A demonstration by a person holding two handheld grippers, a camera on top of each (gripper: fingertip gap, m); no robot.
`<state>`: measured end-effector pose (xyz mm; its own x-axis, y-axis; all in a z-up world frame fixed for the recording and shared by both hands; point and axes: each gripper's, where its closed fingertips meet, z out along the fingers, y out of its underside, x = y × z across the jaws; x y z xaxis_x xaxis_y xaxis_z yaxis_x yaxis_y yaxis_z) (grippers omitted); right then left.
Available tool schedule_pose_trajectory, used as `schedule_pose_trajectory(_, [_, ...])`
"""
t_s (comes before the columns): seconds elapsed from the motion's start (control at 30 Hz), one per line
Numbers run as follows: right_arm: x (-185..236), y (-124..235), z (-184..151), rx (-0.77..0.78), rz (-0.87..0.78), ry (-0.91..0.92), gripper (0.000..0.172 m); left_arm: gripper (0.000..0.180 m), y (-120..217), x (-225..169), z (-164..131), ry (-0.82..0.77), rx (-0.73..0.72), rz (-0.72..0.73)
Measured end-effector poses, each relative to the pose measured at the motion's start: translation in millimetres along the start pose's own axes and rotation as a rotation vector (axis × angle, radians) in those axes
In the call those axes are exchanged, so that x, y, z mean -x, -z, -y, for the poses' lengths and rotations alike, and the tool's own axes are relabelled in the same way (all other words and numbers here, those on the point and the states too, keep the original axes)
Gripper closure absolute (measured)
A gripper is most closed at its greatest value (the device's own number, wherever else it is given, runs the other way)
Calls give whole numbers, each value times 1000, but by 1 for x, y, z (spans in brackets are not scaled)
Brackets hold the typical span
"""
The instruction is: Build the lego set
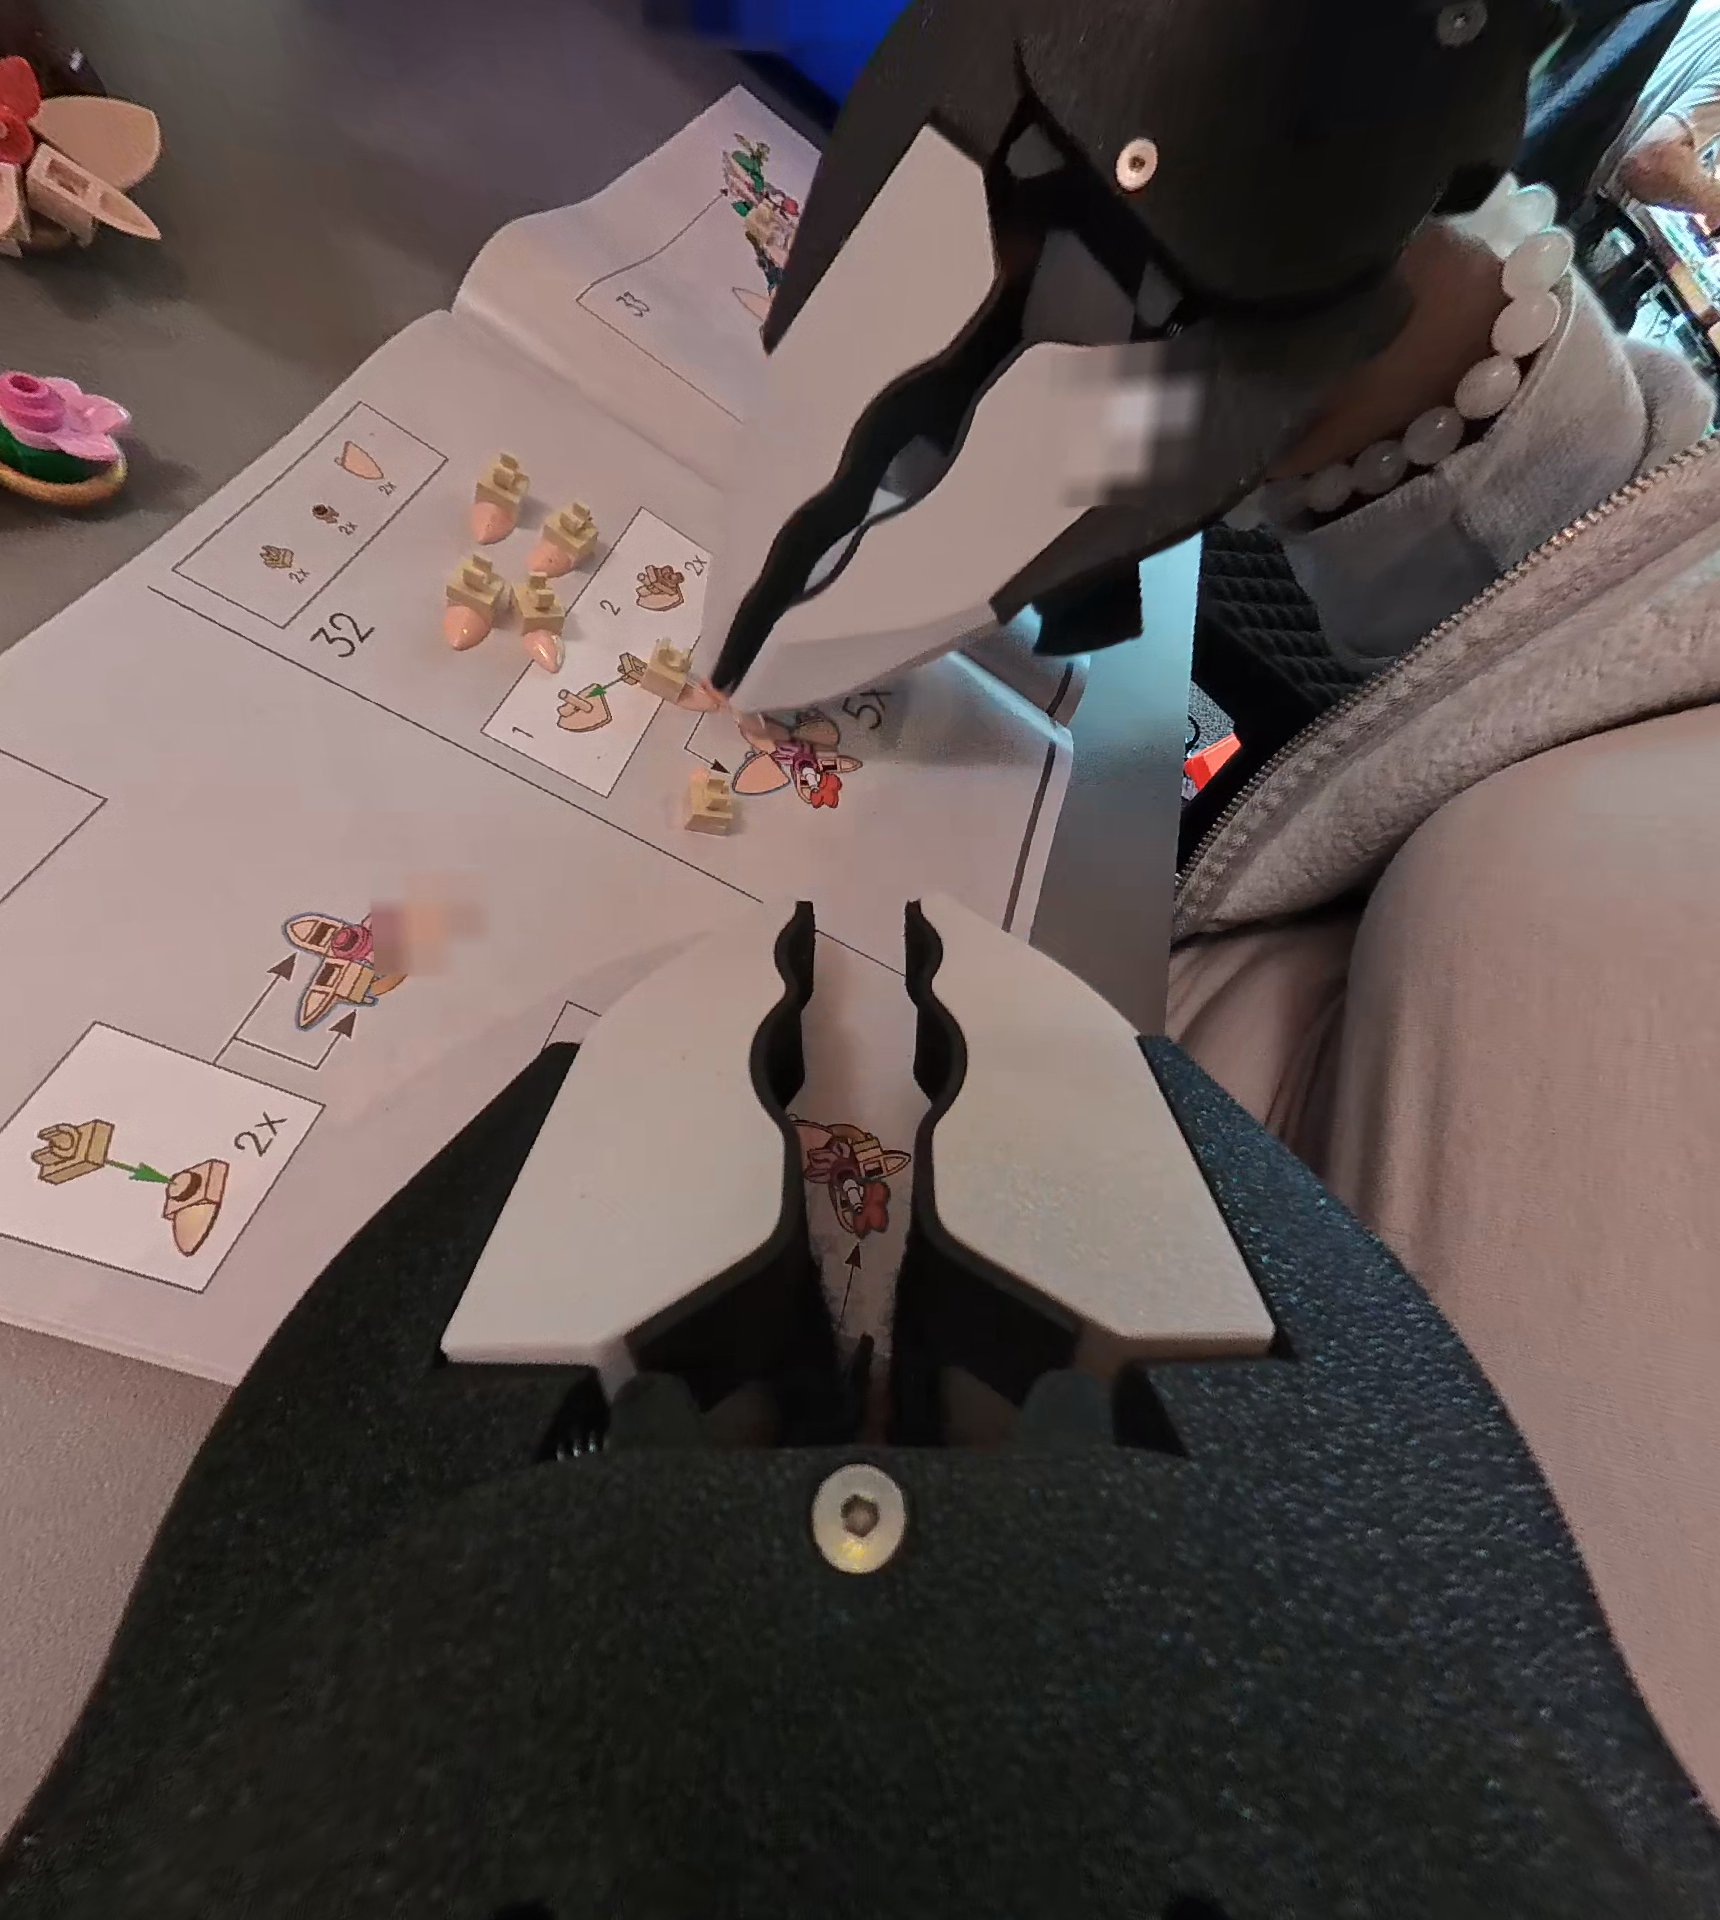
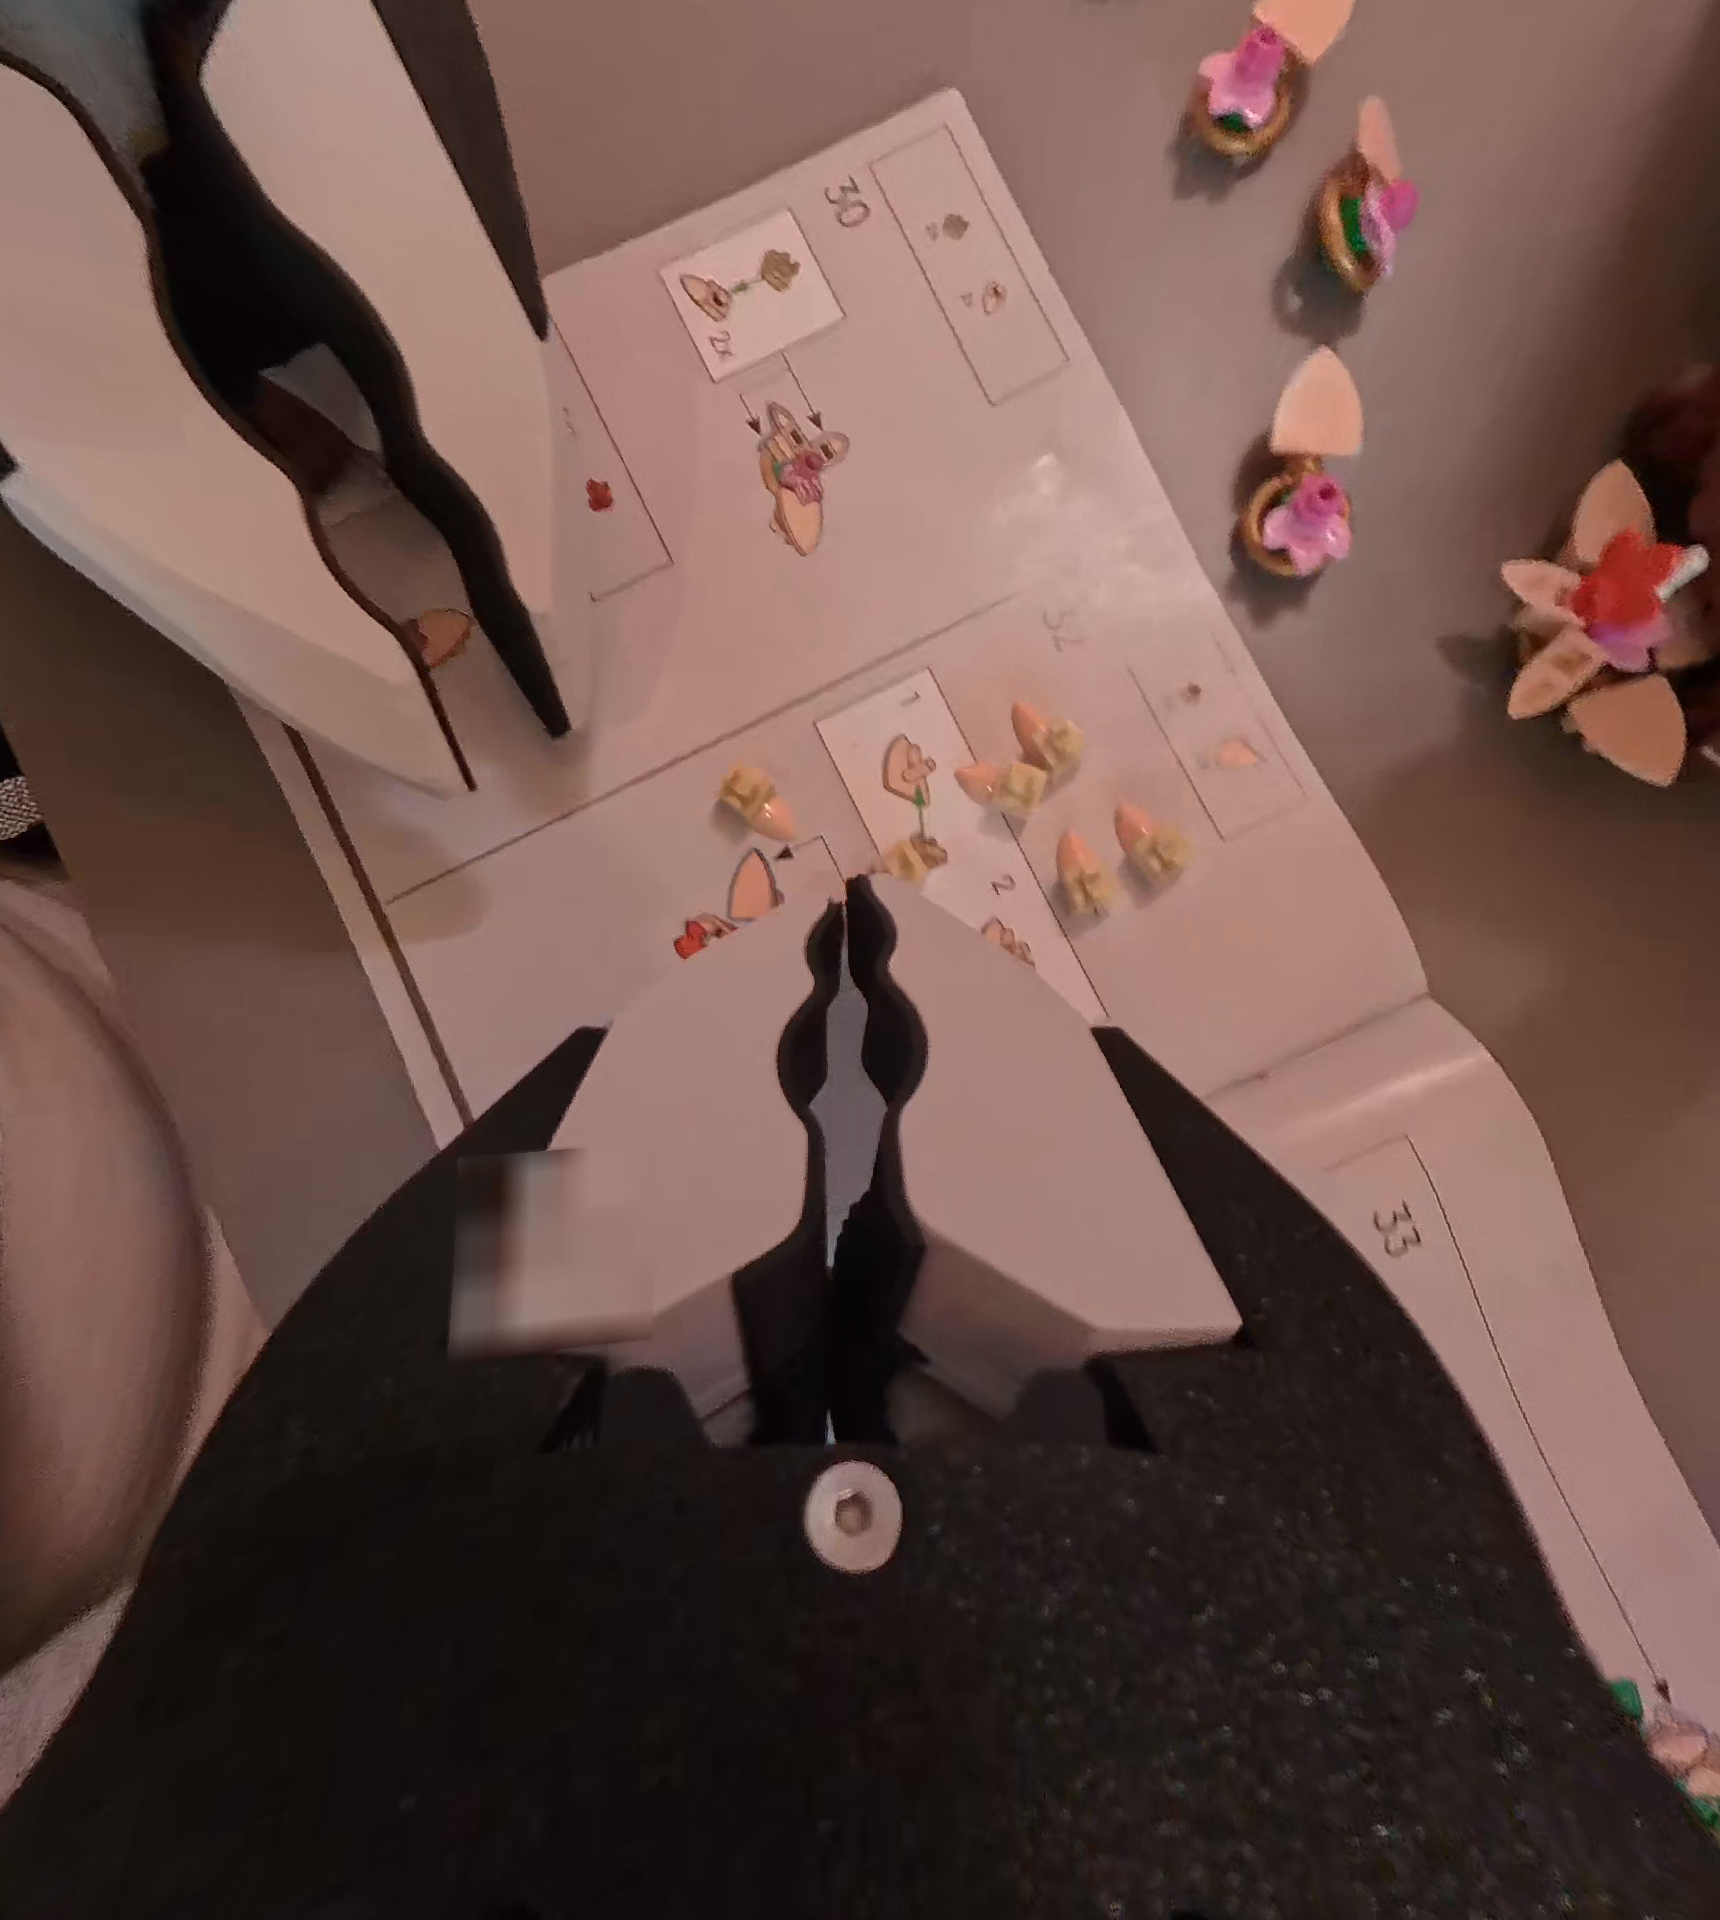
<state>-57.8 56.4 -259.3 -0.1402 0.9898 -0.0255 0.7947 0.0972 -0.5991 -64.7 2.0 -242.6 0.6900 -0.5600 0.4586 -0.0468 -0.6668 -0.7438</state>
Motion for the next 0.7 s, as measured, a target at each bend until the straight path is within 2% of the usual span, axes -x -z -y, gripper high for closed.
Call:
schedule_pose_trajectory(0.17, [2, 5, 4, -12, -14, 28, 169, 164, 1, 0, 1, 2, -5, -3])
schedule_pose_trajectory(0.27, [-1, 12, -2, 7, -17, -22, 157, 164, 1, 0, 1, 4, -9, -8])
schedule_pose_trajectory(0.43, [0, -1, -4, -2, 15, -83, 156, 164, 1, 0, 1, 5, -12, -8])
schedule_pose_trajectory(0.63, [11, 3, -13, 49, 110, -28, 159, 164, 1, 0, 1, 6, -10, -8])
schedule_pose_trajectory(0.7, [11, 8, -17, 50, 101, -14, 151, 164, 1, 0, 1, 7, -11, -8])
